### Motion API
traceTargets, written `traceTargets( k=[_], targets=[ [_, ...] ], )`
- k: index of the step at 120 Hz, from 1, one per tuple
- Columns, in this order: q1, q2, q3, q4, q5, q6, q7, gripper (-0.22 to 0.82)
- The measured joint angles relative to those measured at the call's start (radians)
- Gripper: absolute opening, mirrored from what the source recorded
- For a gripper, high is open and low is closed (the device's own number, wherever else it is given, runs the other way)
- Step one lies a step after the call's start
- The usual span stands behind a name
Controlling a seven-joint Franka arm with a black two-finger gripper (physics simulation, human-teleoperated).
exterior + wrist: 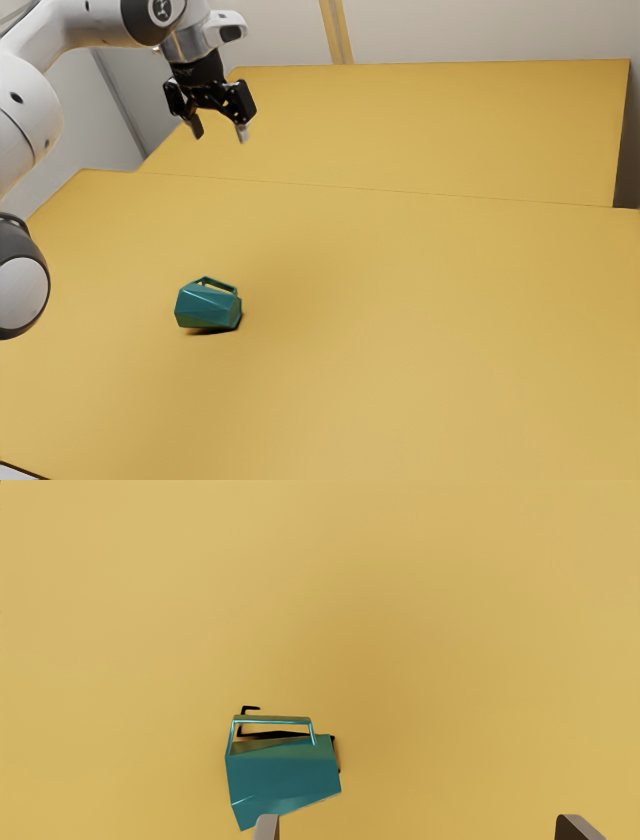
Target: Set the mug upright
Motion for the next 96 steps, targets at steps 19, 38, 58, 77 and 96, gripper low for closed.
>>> traceTargets(
  k=[19, 38, 58, 77, 96],
  targets=[
    [0.004, -0.001, 0.002, 0.001, -0.002, 0.000, 0.000, 0.60],
    [0.002, 0.001, 0.006, -0.001, -0.001, 0.000, 0.000, 0.60],
    [-0.002, -0.018, 0.007, -0.038, 0.007, -0.001, 0.001, 0.60],
    [0.017, -0.129, 0.016, -0.228, 0.013, -0.006, 0.003, 0.60],
    [0.036, -0.245, 0.047, -0.440, -0.007, 0.005, 0.010, 0.60]
  ],
)
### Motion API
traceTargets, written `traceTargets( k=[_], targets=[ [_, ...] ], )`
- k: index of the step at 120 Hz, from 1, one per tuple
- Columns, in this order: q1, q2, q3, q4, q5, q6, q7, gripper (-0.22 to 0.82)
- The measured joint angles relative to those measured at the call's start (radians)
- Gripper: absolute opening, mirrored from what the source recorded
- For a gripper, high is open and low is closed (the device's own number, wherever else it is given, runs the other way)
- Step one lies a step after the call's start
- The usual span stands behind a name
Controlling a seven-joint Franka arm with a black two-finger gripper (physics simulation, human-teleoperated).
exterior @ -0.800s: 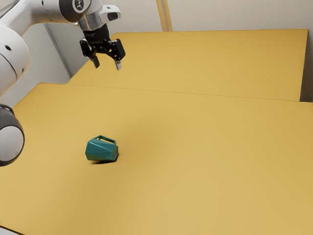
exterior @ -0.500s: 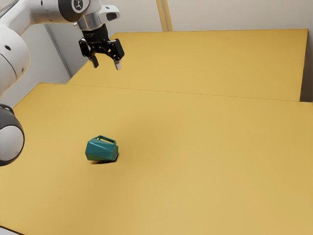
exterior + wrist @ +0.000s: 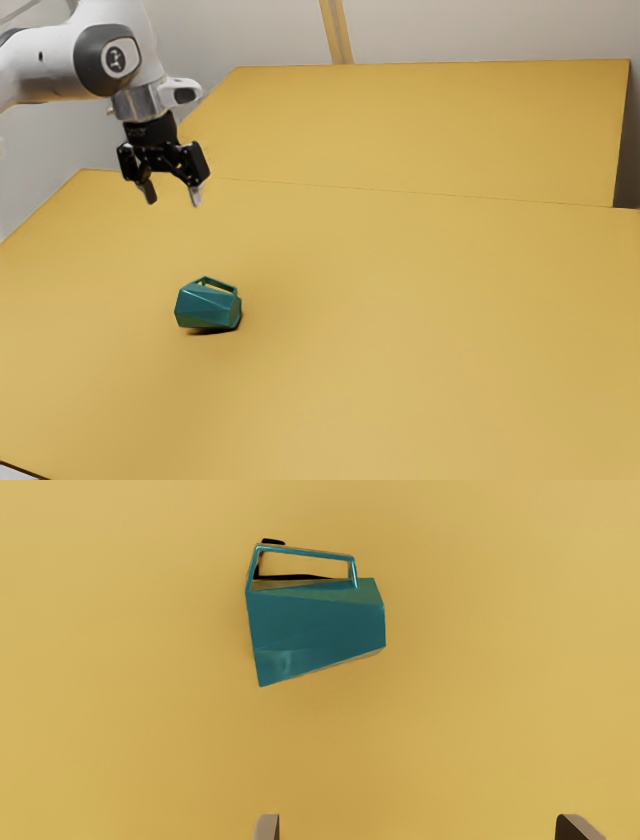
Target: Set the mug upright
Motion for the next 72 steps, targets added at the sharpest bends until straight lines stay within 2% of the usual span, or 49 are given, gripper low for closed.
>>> traceTargets(
  k=[18, 42, 72],
  targets=[
    [0.008, -0.067, 0.087, -0.180, -0.081, 0.037, 0.045, 0.60],
    [0.067, -0.115, 0.179, -0.343, -0.168, 0.132, 0.154, 0.60],
    [0.075, -0.146, 0.197, -0.451, -0.212, 0.318, 0.337, 0.60]
  ],
)
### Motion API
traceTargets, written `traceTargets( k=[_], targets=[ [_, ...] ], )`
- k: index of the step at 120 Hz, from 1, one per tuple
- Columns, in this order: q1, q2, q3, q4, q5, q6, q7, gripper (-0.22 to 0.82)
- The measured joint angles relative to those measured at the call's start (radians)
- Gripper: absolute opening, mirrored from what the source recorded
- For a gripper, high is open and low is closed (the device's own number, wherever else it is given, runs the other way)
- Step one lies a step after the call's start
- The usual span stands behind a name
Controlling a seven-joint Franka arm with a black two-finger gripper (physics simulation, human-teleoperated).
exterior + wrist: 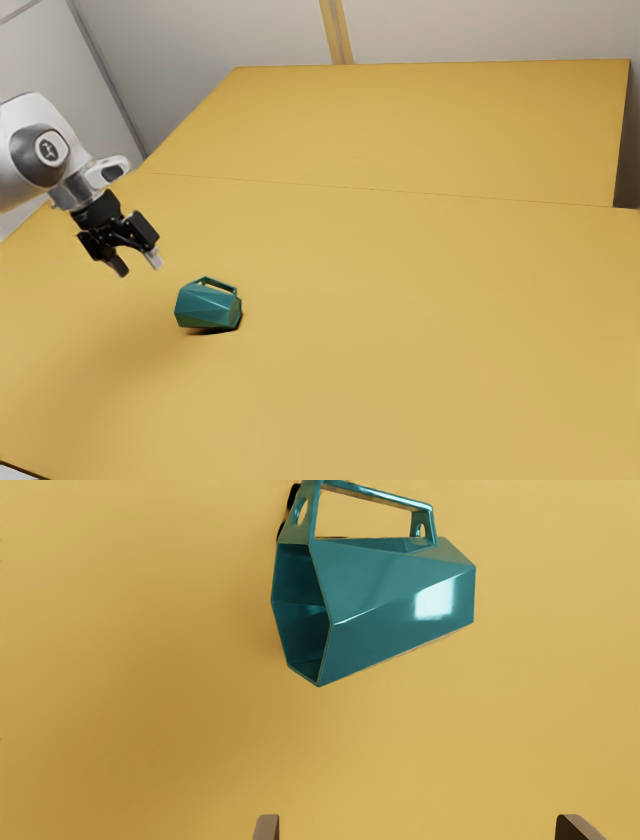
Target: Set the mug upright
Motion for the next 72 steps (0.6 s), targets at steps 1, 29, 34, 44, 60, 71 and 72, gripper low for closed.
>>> traceTargets(
  k=[1, 29, 34, 44, 60, 71, 72],
  targets=[
    [0.000, -0.001, 0.000, -0.003, -0.002, 0.007, 0.006, 0.60],
    [0.006, 0.002, 0.079, -0.079, -0.107, 0.144, 0.167, 0.60],
    [0.005, 0.007, 0.091, -0.081, -0.115, 0.156, 0.192, 0.60],
    [0.008, 0.020, 0.114, -0.081, -0.130, 0.174, 0.238, 0.60],
    [0.026, 0.081, 0.122, -0.079, -0.204, 0.194, 0.314, 0.60],
    [0.035, 0.131, 0.123, -0.077, -0.277, 0.202, 0.368, 0.60],
    [0.036, 0.135, 0.123, -0.077, -0.284, 0.203, 0.373, 0.60]
  ],
)
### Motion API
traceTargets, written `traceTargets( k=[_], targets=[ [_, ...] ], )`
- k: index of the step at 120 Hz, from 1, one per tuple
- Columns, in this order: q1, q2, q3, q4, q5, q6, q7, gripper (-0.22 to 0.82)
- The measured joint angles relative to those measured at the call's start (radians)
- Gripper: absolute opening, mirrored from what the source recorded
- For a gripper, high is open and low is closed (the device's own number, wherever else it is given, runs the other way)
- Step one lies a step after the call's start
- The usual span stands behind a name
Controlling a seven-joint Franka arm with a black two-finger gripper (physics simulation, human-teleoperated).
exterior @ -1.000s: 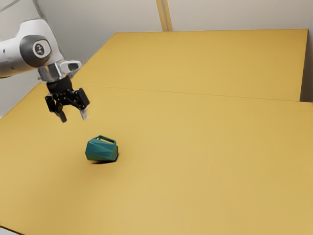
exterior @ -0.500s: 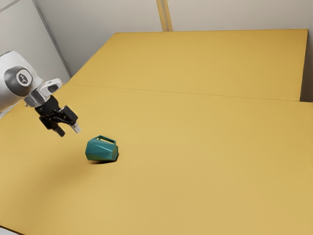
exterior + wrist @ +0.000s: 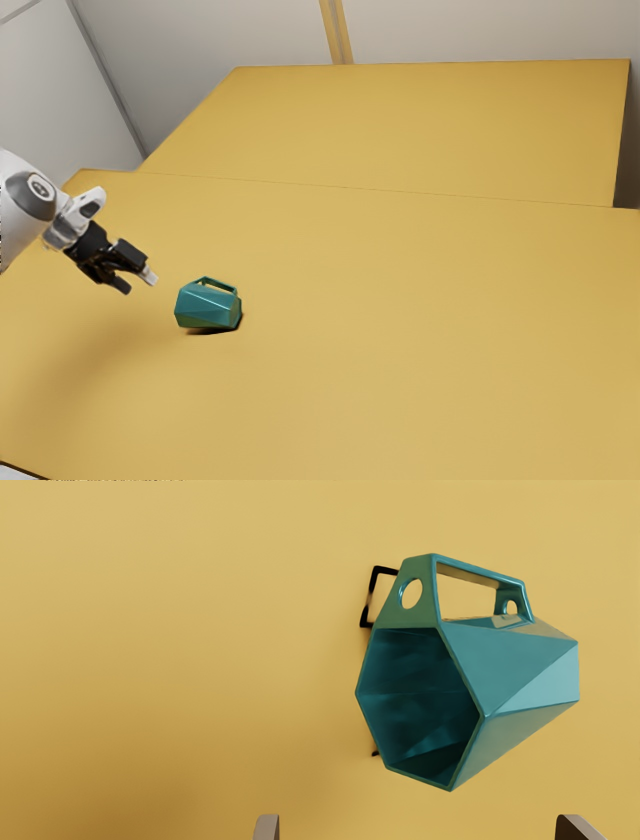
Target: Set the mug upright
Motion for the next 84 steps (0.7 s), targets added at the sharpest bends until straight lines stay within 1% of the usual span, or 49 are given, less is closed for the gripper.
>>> traceTargets(
  k=[26, 53, 84],
  targets=[
    [0.010, 0.084, 0.000, 0.001, -0.183, 0.006, 0.127, 0.60],
    [0.017, 0.125, 0.000, 0.000, -0.325, -0.014, 0.236, 0.60],
    [0.016, 0.140, -0.001, -0.004, -0.429, -0.065, 0.320, 0.60]
  ],
)
